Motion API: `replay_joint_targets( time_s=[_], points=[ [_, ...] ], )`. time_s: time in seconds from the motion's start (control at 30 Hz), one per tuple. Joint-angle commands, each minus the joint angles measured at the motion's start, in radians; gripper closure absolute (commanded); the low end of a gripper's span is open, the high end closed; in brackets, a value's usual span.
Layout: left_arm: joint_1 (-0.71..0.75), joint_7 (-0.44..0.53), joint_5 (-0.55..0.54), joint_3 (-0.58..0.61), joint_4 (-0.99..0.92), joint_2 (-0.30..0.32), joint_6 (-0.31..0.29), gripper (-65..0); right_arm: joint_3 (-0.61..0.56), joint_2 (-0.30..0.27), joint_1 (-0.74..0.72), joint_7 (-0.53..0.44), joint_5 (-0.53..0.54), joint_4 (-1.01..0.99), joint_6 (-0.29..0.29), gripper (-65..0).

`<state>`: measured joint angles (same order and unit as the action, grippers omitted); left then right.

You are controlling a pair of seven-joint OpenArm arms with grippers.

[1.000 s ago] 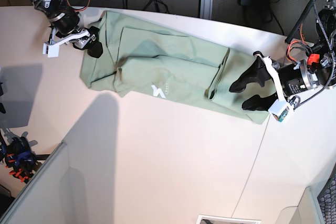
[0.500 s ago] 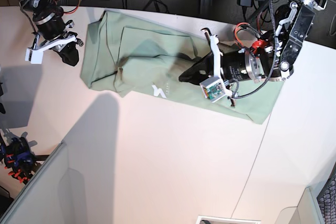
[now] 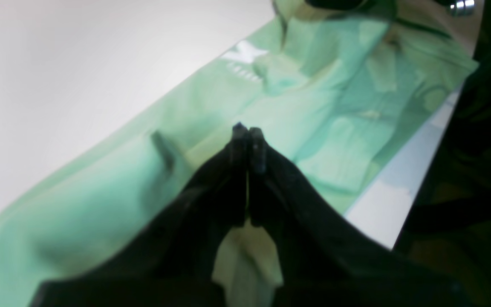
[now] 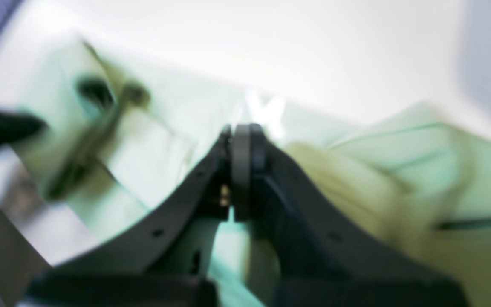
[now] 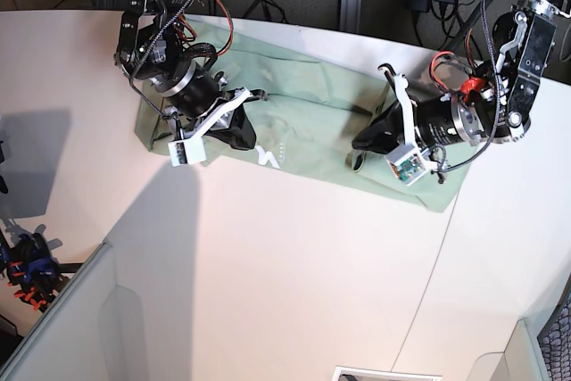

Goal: Fold the T-shirt properly
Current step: 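Grasp the strip with both grippers and fold it toward the collar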

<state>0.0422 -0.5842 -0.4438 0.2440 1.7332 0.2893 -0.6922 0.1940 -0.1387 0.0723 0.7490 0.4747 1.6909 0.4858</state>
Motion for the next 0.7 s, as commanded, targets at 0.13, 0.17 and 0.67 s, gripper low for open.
replay_joint_targets(
  time_s=[0.13,0.17,0.67],
  points=[
    [-0.002,0.026,-0.085,-0.070,0.018,0.027,-0.006,0.0,0.031,-0.024,0.036,-0.027,-0.029,0.005,0.004,0.0],
    [0.003,0.026,-0.092,-0.083,0.018,0.027,-0.006,0.0,0.044,-0.031,0.053,-0.033,-0.029,0.005,0.004,0.0],
    [0.011,0.026,-0.151,-0.120,0.018,0.027,-0.006,0.0,0.119,-0.049,0.122,-0.072,0.093,0.013,0.005,0.0]
  ],
)
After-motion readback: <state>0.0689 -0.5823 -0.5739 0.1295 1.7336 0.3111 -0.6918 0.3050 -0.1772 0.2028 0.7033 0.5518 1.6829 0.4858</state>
